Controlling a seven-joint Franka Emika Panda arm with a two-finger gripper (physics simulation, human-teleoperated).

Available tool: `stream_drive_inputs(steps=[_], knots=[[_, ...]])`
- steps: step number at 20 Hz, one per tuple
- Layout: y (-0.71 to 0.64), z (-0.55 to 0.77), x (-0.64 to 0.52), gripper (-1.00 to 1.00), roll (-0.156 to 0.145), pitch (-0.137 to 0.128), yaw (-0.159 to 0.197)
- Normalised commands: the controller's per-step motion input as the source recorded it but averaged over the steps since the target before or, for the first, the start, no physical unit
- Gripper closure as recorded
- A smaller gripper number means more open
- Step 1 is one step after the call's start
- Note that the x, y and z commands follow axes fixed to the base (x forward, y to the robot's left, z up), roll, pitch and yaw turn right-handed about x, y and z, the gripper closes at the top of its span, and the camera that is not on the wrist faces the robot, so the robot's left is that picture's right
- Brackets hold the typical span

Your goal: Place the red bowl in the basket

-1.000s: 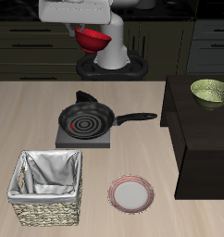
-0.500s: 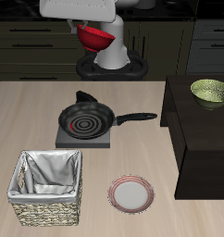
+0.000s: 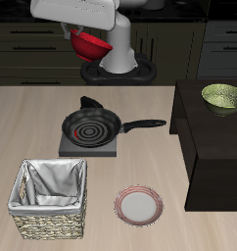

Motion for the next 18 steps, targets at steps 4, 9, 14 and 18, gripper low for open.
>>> stream_drive_inputs(steps=[4,9,14,18], knots=[[-0.02,0.11,0.18,1.0,-0.022,-0.024,-0.007],[-0.06,0.04,0.32,1.0,-0.047,-0.008,0.031],[-0.04,0.09,0.27,1.0,-0.03,-0.015,0.018],[-0.11,0.19,0.31,1.0,-0.039,-0.005,-0.006]])
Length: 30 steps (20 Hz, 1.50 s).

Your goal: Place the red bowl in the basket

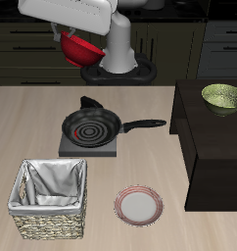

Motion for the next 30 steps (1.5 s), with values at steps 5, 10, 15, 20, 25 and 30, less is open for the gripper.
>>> stream_drive_inputs(steps=[5,10,15,20,25,30], knots=[[-0.09,0.08,0.32,1.0,-0.014,0.004,0.031],[-0.05,-0.03,0.28,1.0,0.013,0.021,0.034],[-0.11,-0.05,0.2,1.0,-0.008,0.009,0.023],[-0.01,-0.13,0.23,1.0,-0.008,0.009,0.045],[0.34,-0.04,0.26,1.0,0.068,0.018,-0.004],[0.38,-0.09,0.25,1.0,0.097,0.029,-0.025]])
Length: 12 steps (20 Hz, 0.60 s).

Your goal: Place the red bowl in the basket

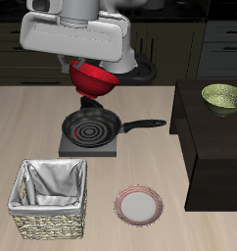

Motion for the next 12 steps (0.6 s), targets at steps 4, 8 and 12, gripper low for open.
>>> stream_drive_inputs(steps=[4,8,12], knots=[[0.19,-0.07,0.19,1.0,0.06,0.014,0.017],[0.06,0.03,0.2,1.0,0.022,-0.006,0.032],[-0.22,0.01,0.11,1.0,-0.041,-0.004,-0.022]])
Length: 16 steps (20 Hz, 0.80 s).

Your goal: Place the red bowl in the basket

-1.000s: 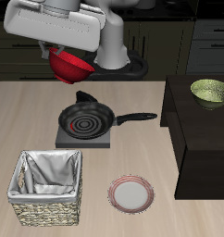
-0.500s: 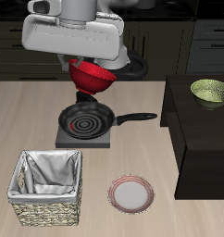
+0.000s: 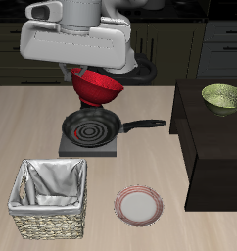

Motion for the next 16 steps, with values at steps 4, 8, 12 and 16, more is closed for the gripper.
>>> stream_drive_inputs(steps=[4,8,12,16], knots=[[-0.29,-0.15,0.1,1.0,-0.048,0.023,-0.055],[-0.26,-0.35,0.05,1.0,-0.045,0.039,0.031],[-0.22,-0.31,-0.01,1.0,-0.018,0.029,-0.009],[-0.24,-0.17,-0.07,1.0,-0.039,-0.002,-0.015]])
